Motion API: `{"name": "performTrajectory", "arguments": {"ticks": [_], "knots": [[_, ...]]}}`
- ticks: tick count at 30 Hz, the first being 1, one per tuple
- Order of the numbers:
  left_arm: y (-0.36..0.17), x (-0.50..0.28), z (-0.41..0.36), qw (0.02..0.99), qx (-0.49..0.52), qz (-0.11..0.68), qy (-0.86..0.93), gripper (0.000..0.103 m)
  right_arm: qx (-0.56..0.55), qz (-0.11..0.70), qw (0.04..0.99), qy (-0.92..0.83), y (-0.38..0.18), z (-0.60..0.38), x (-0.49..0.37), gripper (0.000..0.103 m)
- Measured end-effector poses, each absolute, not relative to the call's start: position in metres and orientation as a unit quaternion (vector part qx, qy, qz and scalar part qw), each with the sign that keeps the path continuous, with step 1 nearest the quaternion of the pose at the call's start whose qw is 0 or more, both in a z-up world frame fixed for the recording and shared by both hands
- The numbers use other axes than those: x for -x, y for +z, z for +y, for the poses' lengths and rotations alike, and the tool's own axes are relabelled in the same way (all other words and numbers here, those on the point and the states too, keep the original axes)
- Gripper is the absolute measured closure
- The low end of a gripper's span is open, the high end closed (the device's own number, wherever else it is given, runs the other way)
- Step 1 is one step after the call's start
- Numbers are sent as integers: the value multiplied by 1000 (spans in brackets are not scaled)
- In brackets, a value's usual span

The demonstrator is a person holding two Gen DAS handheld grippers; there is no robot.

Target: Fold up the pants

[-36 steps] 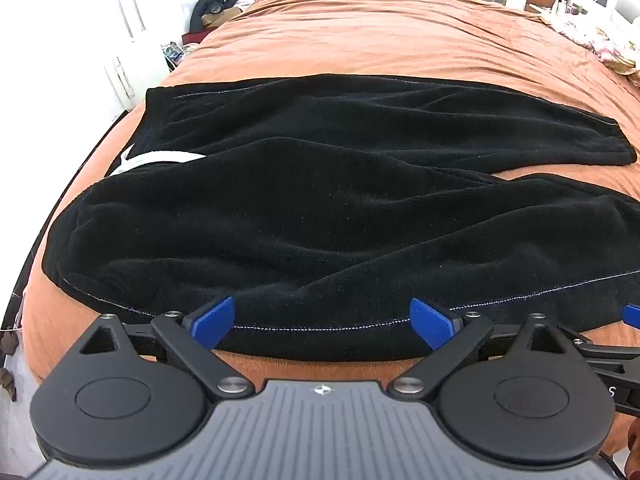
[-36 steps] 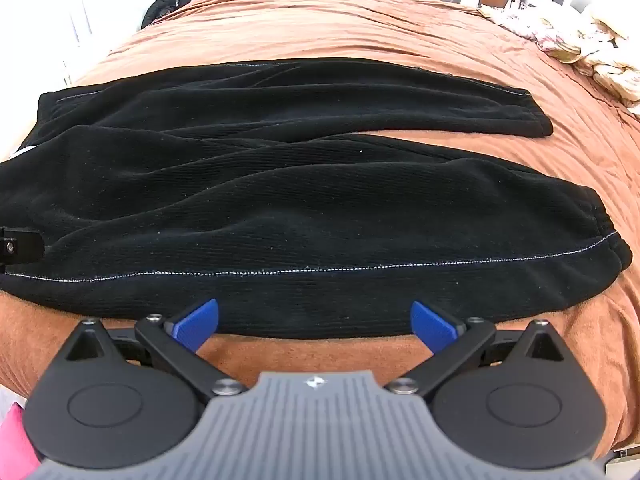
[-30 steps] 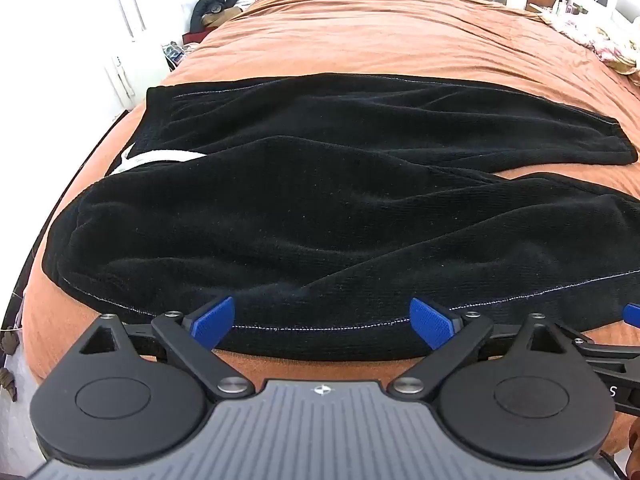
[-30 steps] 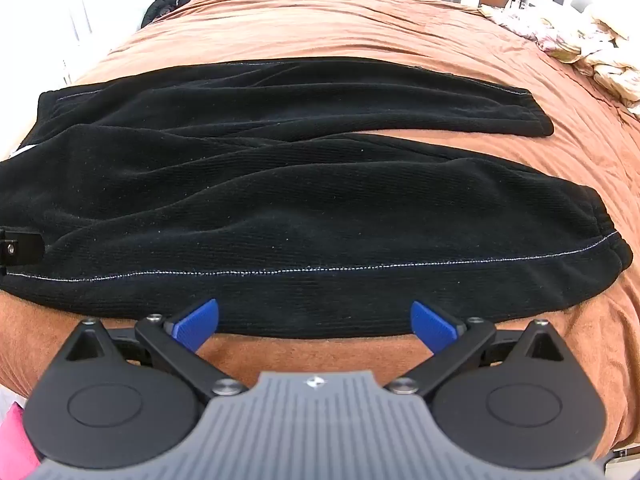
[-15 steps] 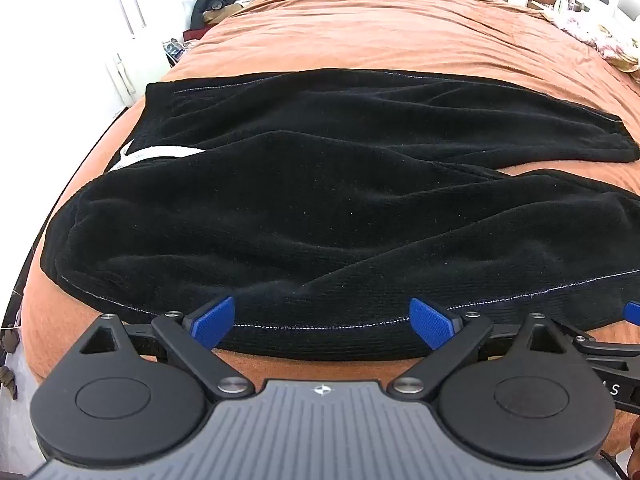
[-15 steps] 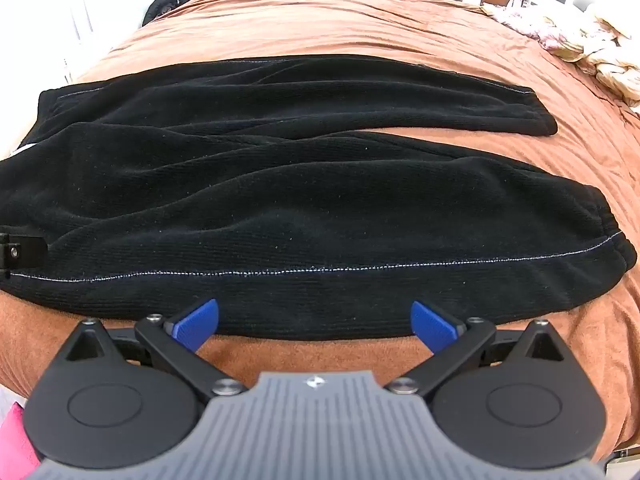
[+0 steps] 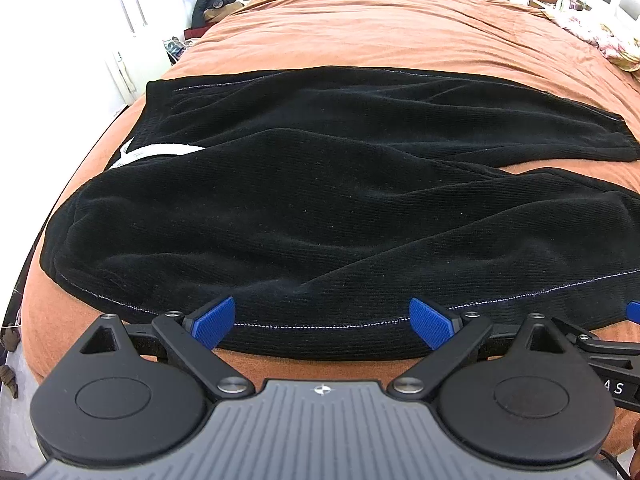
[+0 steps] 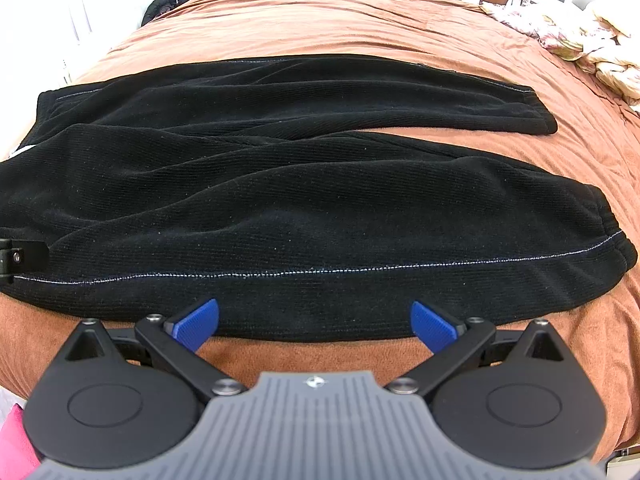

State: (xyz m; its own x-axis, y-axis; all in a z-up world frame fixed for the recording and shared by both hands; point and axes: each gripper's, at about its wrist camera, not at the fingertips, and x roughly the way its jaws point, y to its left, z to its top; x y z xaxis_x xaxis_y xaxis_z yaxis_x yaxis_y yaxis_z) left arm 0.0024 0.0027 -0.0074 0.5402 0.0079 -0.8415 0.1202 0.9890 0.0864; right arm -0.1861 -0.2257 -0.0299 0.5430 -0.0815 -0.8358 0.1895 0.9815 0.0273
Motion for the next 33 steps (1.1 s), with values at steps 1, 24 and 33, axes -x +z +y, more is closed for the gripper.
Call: {"name": "performTrajectory", "arguments": {"ticks": [1,24,33], "knots": [[-7,-3,2,875,-67,478,-32,0,-57,472,877,-77,-30,-226,186,5],[-7,-1,1,875,-71,477,-33,0,-56,471,877,-79,-28,-228,186,5],[-7,-1,1,875,-71,477,-33,0,-56,471,877,-78,-28,-228,187,5]]}}
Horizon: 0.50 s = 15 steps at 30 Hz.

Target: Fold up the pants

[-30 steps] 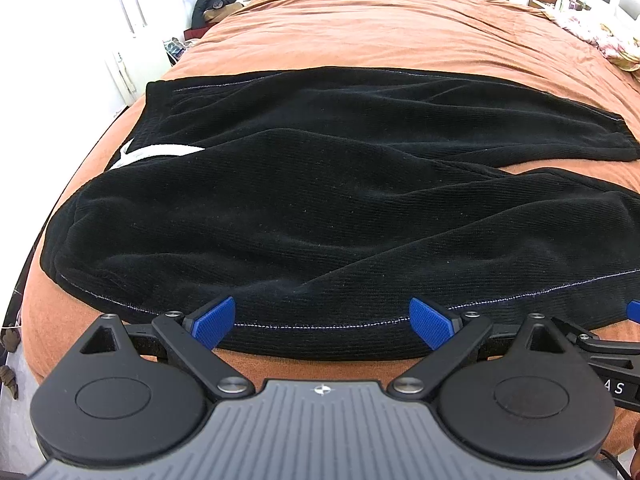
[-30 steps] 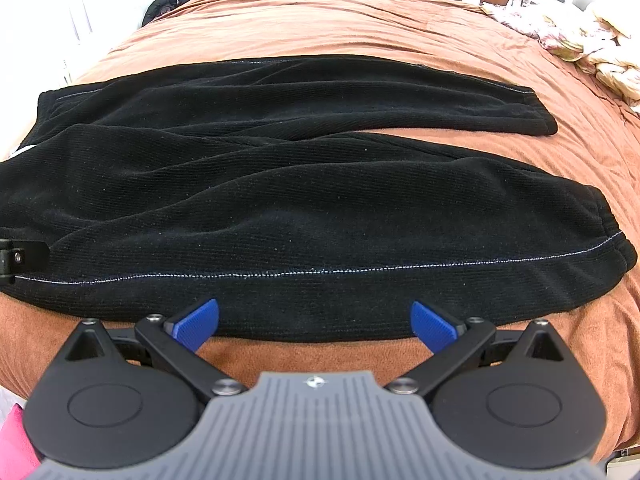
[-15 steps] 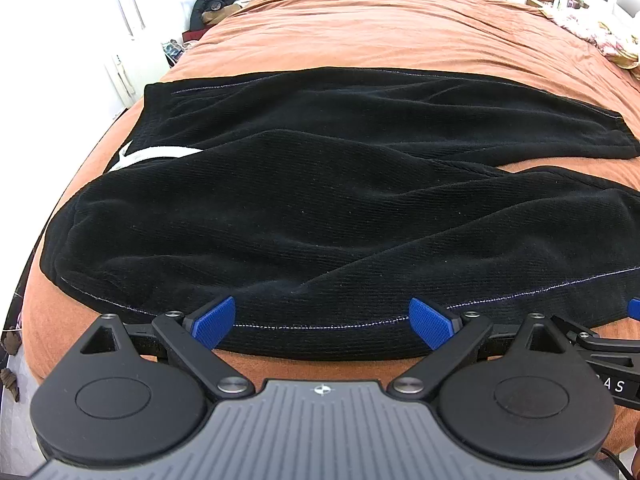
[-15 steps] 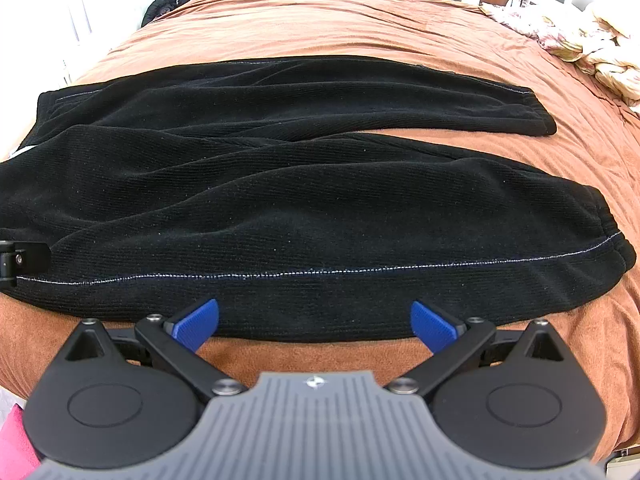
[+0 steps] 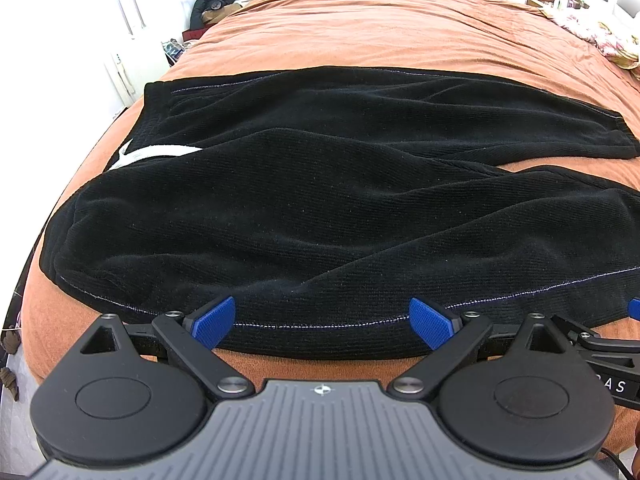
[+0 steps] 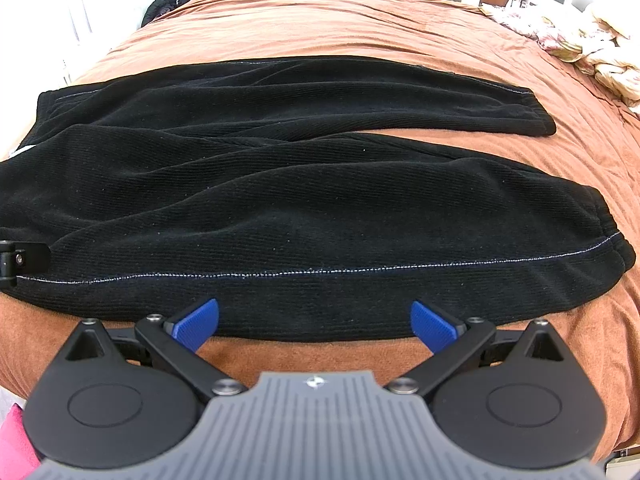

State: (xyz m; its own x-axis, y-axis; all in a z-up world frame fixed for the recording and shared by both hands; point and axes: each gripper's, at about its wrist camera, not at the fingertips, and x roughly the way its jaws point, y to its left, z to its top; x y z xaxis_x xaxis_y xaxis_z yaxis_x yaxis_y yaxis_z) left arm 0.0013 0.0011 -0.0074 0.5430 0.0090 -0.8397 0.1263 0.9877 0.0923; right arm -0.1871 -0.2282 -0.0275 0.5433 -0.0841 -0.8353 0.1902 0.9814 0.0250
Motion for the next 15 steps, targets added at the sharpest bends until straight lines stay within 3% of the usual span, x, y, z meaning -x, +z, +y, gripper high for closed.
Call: {"name": "performTrajectory", "arguments": {"ticks": [15], "knots": [[-8,-1,1,876,-70,477,-34,0,-56,472,876,-78,-27,-228,187,5]]}}
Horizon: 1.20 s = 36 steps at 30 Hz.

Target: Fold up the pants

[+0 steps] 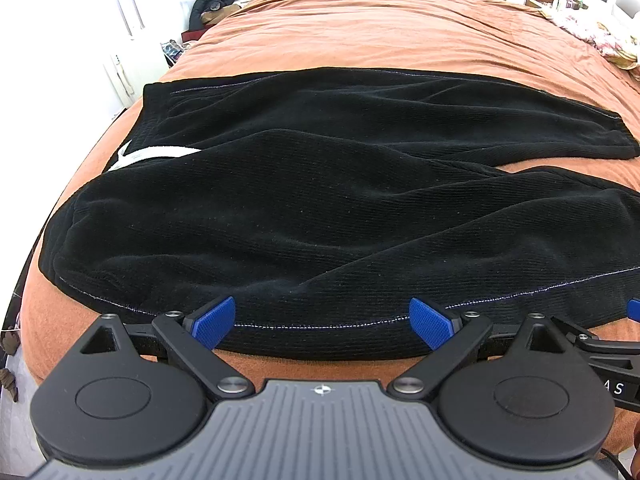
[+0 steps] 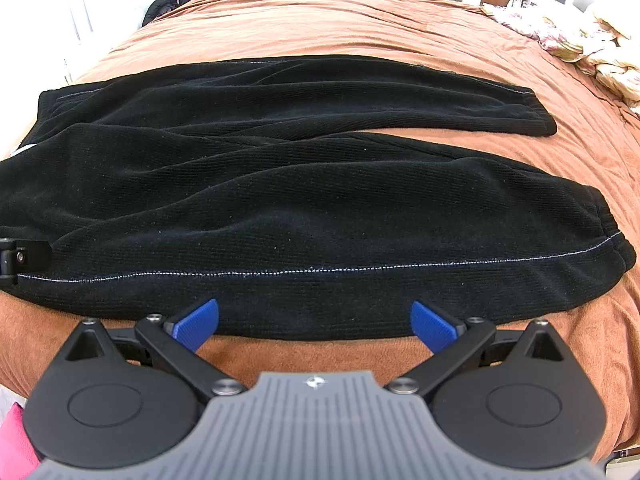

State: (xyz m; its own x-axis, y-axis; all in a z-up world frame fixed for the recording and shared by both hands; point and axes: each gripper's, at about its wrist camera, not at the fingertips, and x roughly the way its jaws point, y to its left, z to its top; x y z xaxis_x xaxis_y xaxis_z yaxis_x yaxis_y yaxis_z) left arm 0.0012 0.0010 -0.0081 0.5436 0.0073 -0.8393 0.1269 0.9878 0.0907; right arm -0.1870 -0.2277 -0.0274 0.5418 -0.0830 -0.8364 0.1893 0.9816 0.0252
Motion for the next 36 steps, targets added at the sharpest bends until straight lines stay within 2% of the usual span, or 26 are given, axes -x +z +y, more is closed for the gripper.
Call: {"name": "performTrajectory", "arguments": {"ticks": [26,30,36], "knots": [[-15,-4,-1,875,-73,477,-37,0,-63,474,875,-82,-31,-234,187,5],[-24,-5,3,879,-85,469,-31,0,-97,474,867,-113,-41,-274,202,5],[-41,-7,17,881,-74,466,-33,0,-223,467,831,-206,-66,-391,247,5]]}}
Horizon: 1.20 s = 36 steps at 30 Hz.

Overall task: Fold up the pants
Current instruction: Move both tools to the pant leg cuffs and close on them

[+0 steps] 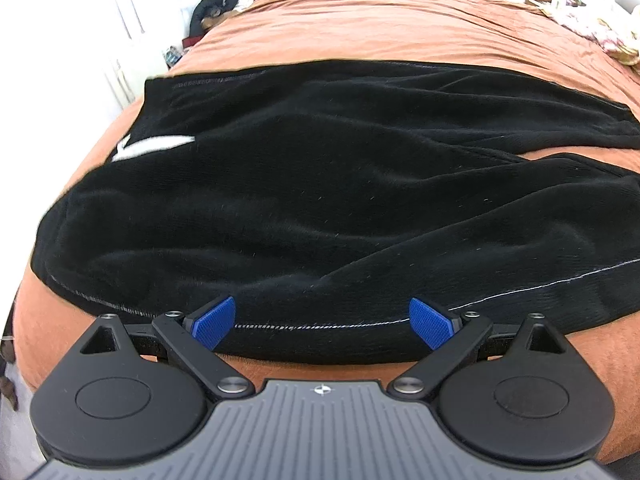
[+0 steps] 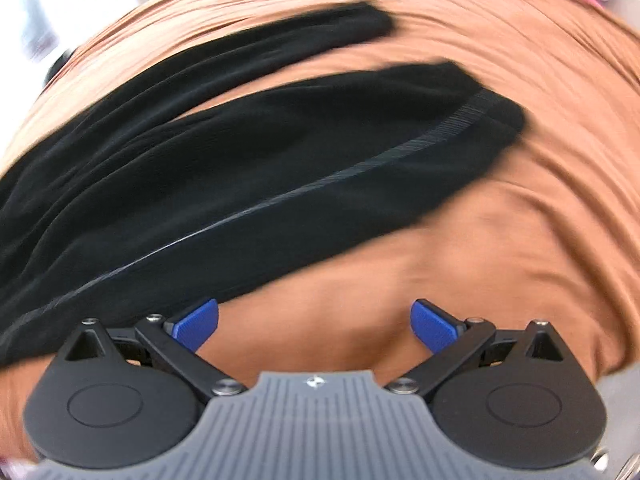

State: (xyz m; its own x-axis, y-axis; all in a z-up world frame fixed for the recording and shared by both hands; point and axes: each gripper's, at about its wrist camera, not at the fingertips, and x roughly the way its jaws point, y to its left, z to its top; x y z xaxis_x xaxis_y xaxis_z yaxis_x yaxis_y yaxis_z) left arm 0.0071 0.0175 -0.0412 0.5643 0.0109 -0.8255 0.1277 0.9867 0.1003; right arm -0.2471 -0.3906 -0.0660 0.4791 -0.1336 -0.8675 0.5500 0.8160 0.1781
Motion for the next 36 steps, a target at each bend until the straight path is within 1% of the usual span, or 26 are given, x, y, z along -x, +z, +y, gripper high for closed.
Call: {"name": "performTrajectory", "arguments": {"ticks": [4,6,10,12,15,18,20,22,27,30,36], "knots": [[-47,-13,37,880,-57,471,-12,0,-313,427,830,-175,-74,-439,258,5],[-47,-15,44,883,-55,467,-1,0,-339,406,833,-165,-76,-453,259,5],[-49,-20,60,888,-63,455,11,0,-359,387,833,-167,-79,-470,254,5],[-50,-23,75,890,-39,454,0,0,-366,366,839,-168,-75,-477,253,5],[-53,-30,112,884,46,465,-27,0,-386,348,837,-173,-78,-490,252,5],[-59,-32,167,869,182,456,-49,0,-391,353,832,-174,-83,-496,248,5],[-67,-30,207,843,300,438,-85,0,-383,360,833,-173,-86,-494,243,5],[-74,-32,236,814,376,431,-104,0,-372,366,835,-175,-88,-491,239,5],[-77,-26,276,809,425,401,-64,0,-355,373,838,-182,-92,-492,229,5],[-90,-18,296,793,463,392,-51,0,-352,374,838,-184,-91,-490,232,5],[-117,-8,323,757,552,347,-40,0,-355,370,838,-184,-89,-487,240,5]]}}
